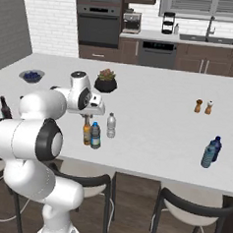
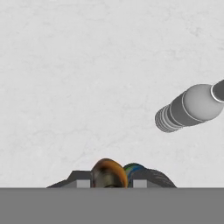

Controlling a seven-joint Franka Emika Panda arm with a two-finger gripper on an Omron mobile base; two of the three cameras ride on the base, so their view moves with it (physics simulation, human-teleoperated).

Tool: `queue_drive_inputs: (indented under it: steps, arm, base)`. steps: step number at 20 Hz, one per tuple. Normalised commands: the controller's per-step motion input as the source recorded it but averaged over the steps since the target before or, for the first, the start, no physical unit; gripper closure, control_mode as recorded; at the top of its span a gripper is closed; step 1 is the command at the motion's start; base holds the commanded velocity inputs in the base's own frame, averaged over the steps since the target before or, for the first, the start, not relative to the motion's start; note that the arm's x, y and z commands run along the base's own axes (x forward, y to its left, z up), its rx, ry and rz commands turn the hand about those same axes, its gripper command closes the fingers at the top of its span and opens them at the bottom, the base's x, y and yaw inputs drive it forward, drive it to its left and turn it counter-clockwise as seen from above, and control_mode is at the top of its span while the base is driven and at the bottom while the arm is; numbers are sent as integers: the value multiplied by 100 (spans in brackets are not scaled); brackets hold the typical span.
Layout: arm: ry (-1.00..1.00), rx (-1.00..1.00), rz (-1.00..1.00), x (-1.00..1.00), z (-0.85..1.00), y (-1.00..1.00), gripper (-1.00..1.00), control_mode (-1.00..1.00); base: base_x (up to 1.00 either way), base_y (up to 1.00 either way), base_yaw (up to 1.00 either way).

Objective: Move the plastic bottles in the middle to the plastics group, and the glass bottles in the middle to the glass group.

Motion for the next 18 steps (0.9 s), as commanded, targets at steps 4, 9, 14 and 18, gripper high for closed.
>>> queue_drive_inputs:
  steps: [4,9,14,18]
  arm:
    - [-7,2,0,0,17,24,100,-100]
    - [-15,1,1,-12,14,82,100,-100]
    - [-14,0,3,-7,12,95,100,-100]
    - [-10,1,4,0,24,86,100,-100]
  base:
    - [0,0,0]
    - [0,0,0]
    - [0,0,0]
    - [0,0,0]
